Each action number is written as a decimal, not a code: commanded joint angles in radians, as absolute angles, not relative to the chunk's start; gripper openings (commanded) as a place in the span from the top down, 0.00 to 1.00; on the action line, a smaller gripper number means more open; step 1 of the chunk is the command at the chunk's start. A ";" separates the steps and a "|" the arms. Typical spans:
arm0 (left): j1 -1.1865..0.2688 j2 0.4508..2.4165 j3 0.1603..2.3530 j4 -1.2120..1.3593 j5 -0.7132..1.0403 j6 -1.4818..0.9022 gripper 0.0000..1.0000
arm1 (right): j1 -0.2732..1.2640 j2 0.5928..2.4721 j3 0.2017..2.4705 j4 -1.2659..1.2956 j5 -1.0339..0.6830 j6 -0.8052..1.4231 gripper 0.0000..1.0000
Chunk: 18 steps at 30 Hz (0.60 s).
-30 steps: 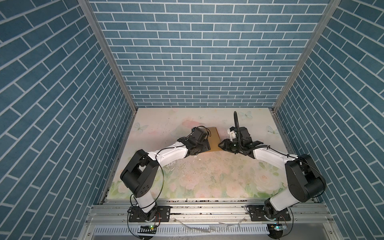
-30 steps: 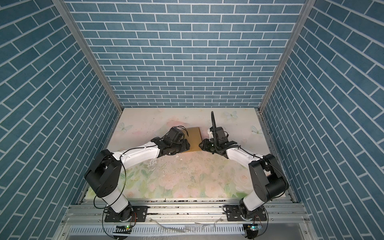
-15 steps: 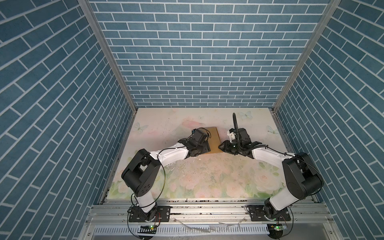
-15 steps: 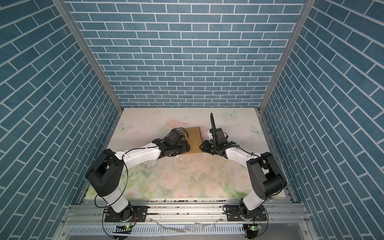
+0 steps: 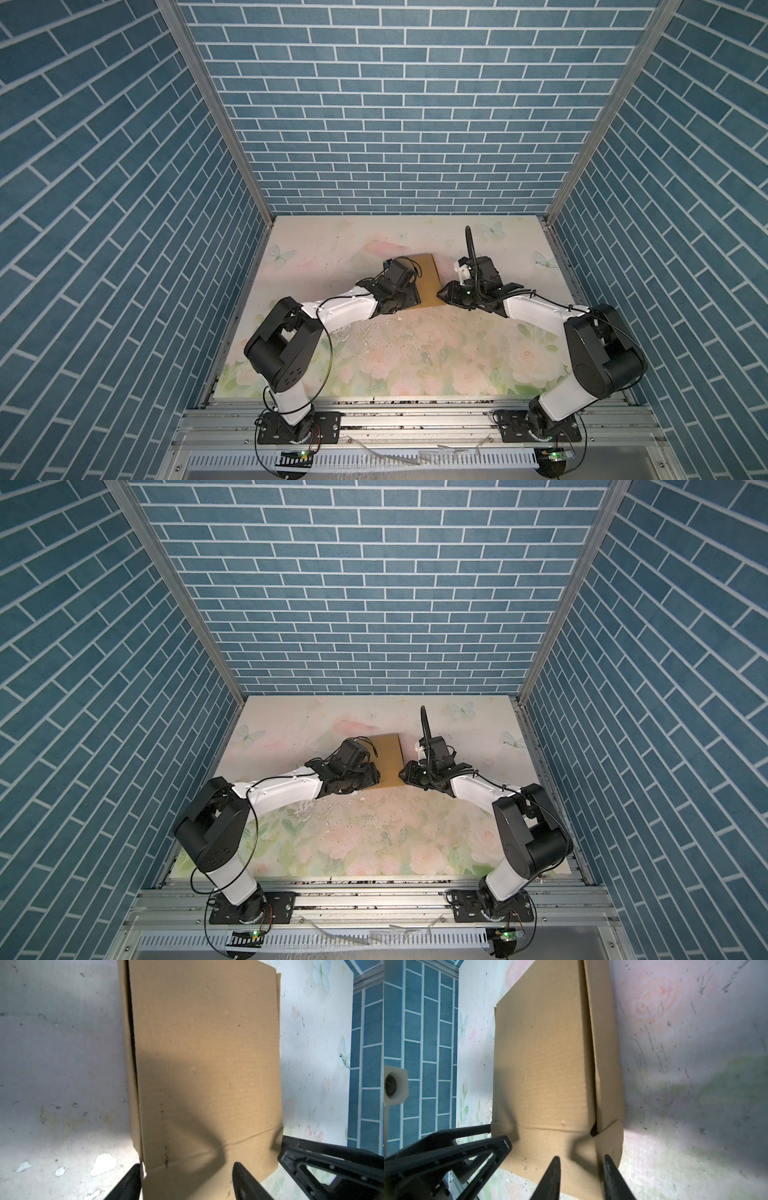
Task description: Fold the paper box
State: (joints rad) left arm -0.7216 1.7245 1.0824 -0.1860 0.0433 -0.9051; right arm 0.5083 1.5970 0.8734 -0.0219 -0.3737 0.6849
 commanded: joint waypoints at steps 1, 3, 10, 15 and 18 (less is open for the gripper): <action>-0.750 1.708 1.119 -0.165 0.098 -0.908 0.30 | 0.528 1.583 0.896 -0.005 -0.462 0.726 0.65; -0.752 1.703 1.124 -0.168 0.095 -0.905 0.30 | 0.528 1.581 0.897 -0.006 -0.460 0.726 0.65; -0.752 1.716 1.100 -0.148 0.096 -0.913 0.30 | 0.527 1.598 0.893 -0.001 -0.457 0.723 0.65; -0.752 1.730 1.084 -0.135 0.100 -0.914 0.30 | 0.527 1.617 0.891 0.000 -0.450 0.718 0.65; -0.752 1.742 1.080 -0.131 0.098 -0.913 0.30 | 0.526 1.626 0.894 -0.005 -0.443 0.712 0.65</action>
State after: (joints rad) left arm -0.7254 1.7248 1.0874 -0.1978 0.0418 -0.9081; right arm 0.5083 1.6020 0.8734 -0.0219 -0.3748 0.6846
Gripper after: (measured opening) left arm 0.701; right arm 0.348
